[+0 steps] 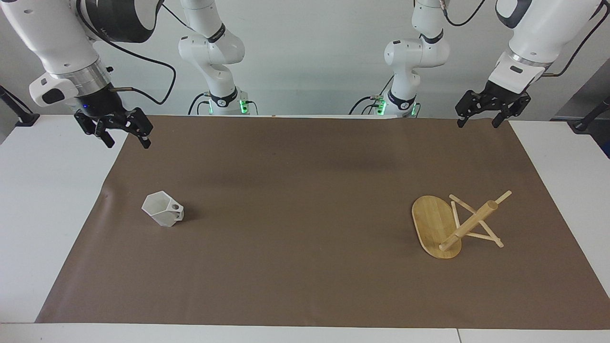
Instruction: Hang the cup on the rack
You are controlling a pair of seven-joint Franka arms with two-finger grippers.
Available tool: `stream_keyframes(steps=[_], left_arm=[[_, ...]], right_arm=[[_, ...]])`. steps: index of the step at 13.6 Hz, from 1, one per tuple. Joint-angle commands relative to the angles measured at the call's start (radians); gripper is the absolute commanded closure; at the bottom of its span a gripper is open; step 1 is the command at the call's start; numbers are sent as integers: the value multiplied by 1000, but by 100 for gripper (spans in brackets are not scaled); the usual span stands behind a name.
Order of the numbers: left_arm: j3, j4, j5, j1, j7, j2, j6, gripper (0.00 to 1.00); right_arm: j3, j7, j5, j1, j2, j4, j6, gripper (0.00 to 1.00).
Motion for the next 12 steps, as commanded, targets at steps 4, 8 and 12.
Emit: stream_keyframes(steps=[4, 8, 12], left_arm=[[-6, -28, 20, 10, -6, -23, 17, 0], [-6, -28, 20, 10, -6, -23, 17, 0], [-7, -28, 20, 10, -6, -23, 17, 0]], right_arm=[[13, -26, -33, -9, -24, -24, -6, 0], [11, -75, -41, -9, -36, -54, 3, 0], [10, -83, -50, -9, -50, -85, 10, 0]])
